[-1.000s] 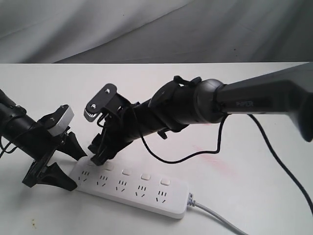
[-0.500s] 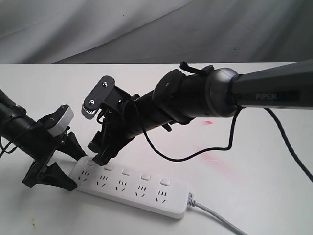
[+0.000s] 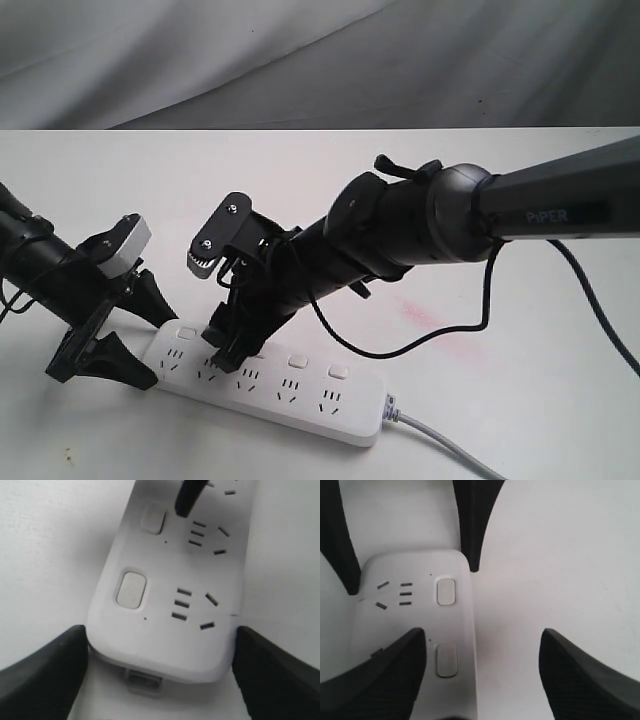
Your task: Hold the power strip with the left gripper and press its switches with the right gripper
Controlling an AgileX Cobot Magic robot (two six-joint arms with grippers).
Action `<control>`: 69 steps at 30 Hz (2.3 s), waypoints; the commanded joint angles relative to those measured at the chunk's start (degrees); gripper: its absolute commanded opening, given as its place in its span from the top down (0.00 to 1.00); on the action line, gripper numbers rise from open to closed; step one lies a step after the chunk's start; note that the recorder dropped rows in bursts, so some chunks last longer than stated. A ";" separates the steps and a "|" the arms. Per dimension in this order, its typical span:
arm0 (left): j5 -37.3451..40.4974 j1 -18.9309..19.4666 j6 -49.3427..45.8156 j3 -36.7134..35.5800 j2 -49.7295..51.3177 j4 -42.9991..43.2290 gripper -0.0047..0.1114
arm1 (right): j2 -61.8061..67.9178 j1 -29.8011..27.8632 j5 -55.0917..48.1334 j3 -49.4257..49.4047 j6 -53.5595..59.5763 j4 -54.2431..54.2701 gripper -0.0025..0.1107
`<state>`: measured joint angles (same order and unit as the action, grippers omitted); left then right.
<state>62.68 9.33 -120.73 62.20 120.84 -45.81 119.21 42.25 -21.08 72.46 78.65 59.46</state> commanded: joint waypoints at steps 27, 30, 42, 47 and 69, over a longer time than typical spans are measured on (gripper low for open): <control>-2.70 -0.23 0.86 -0.68 0.57 2.42 0.41 | 3.27 -0.11 3.47 -0.37 -0.19 -0.61 0.45; -2.70 -0.23 0.86 -0.68 0.57 2.42 0.41 | 4.44 -0.11 2.50 -0.37 -0.19 -0.74 0.45; -2.70 -0.23 0.86 -0.68 0.57 2.42 0.41 | 5.21 -0.11 2.07 -2.86 -1.69 -2.68 0.45; -2.70 -0.23 0.86 -0.68 0.57 2.42 0.41 | 5.21 -0.11 2.22 -2.95 -1.95 -2.79 0.45; -2.70 -0.23 0.86 -0.68 0.57 2.42 0.41 | -8.61 -1.77 4.55 -8.32 -2.24 -0.41 0.45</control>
<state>62.68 9.33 -120.82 62.20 120.84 -45.81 111.82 40.93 -16.99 65.86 76.00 59.39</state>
